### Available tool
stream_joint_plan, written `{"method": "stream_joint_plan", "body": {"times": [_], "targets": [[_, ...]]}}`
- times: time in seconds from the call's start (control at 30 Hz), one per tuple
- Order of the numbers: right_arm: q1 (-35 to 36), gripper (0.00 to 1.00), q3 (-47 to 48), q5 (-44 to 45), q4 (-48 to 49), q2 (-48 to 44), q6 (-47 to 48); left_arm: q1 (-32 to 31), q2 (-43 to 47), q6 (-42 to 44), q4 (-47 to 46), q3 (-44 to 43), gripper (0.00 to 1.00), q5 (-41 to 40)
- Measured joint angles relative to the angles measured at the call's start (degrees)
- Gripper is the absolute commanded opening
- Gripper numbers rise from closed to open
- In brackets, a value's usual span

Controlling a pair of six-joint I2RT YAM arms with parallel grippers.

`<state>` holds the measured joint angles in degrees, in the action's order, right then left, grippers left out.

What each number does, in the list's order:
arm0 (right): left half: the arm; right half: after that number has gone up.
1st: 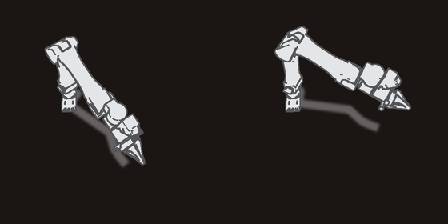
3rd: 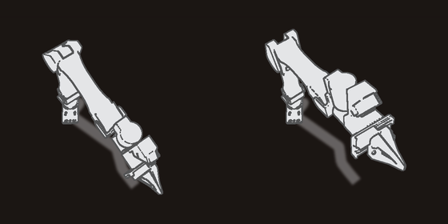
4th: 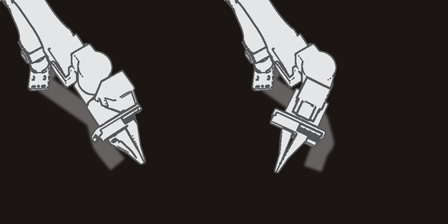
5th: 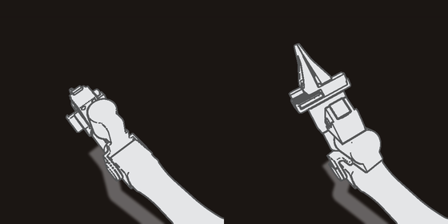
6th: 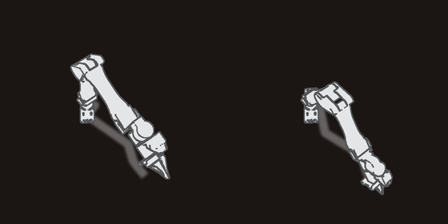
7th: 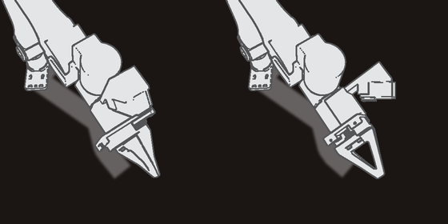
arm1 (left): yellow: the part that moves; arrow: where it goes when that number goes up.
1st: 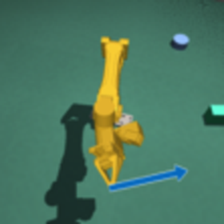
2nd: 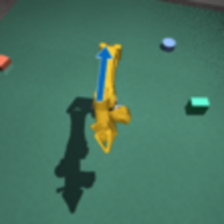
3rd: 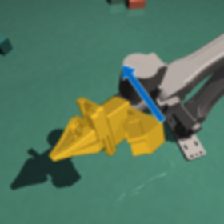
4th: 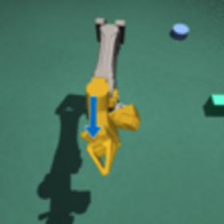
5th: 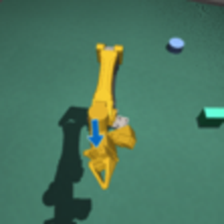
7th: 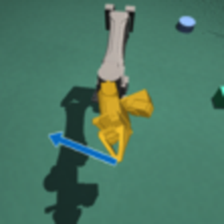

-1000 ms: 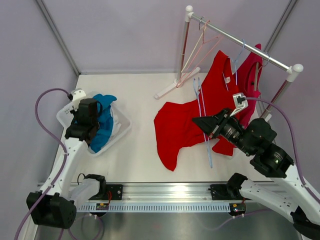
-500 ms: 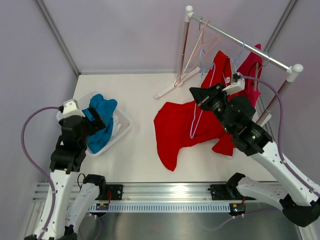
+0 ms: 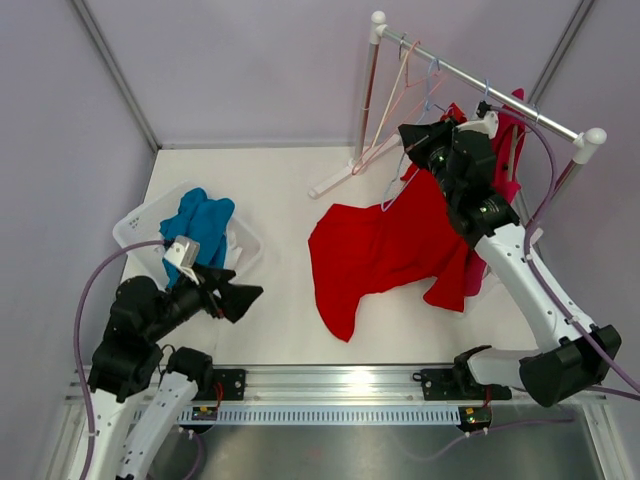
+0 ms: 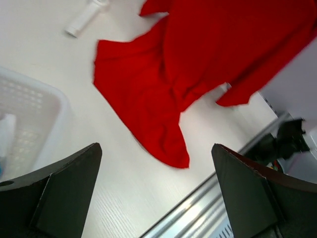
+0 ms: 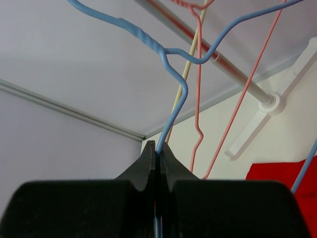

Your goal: Remove the t-shirt from the hanger

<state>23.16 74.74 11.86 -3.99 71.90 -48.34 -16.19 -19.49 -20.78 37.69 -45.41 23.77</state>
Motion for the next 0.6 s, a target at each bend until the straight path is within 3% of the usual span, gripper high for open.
{"method": "stream_joint_plan", "body": {"times": [0.23,0.43,0.6], "targets": [[-4.11,0.00,8.50,-2.56,1.14,6.67,-0.11,-5.11,3.91,0.00,-0.26,8.41,0.99,7.96],[-4.70,0.00,15.15,-3.37,1.07,11.39,0.09,-6.47,4.50,-0.09,-1.44,8.61,0.99,9.88],[-5.03,0.00,13.97,-3.67,1.29,13.55,-0.33,-6.60,4.94,-0.28,-1.81,8.72,0.99,10.54]]}}
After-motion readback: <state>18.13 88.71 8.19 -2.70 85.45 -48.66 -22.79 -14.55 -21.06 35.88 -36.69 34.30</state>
